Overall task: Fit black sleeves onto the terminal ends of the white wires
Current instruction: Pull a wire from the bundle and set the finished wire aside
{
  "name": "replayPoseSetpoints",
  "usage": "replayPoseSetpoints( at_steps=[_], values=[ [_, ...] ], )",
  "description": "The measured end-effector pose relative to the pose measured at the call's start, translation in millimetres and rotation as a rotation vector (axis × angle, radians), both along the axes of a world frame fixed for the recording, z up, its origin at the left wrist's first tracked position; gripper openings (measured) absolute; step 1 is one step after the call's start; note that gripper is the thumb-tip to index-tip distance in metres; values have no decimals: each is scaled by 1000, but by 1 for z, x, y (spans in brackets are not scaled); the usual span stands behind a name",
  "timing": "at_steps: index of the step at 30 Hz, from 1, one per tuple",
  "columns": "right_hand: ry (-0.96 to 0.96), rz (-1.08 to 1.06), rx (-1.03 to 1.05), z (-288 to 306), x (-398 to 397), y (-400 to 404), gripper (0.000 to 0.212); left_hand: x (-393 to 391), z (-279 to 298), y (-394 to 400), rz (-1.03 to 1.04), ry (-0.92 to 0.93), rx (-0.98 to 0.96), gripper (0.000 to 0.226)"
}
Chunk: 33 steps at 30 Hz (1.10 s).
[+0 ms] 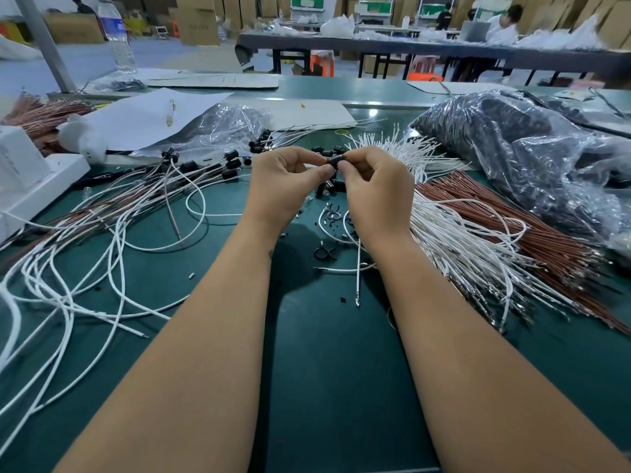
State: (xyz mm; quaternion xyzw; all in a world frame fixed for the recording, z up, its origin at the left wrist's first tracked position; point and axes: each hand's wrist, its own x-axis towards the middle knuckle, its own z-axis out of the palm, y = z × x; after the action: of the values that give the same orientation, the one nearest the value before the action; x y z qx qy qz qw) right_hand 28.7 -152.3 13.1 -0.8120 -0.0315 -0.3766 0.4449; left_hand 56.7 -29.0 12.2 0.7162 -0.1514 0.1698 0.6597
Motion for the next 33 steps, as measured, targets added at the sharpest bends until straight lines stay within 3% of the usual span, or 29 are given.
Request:
replayPoseSetpoints(
  at_steps=[6, 9, 15, 25, 28, 33],
  values=[
    [51, 34, 126, 2, 2, -1, 10, -3, 3, -1, -50, 16, -32, 7],
    [151, 154, 244, 2, 3, -1, 20, -3, 2, 0, -89, 28, -41, 7],
    [191, 315, 435, 1, 4, -1, 15, -3, 1, -2, -147, 57, -36, 20],
    [184, 356, 567, -1, 7, -2, 12, -3, -2, -6, -148, 103, -27, 17],
    [136, 426, 562, 0, 4, -2, 22, -2, -4, -8, -155, 126, -53, 11],
    [81, 461, 533, 2, 2, 1, 28, 1, -5, -8, -173, 173, -113, 24]
  ],
)
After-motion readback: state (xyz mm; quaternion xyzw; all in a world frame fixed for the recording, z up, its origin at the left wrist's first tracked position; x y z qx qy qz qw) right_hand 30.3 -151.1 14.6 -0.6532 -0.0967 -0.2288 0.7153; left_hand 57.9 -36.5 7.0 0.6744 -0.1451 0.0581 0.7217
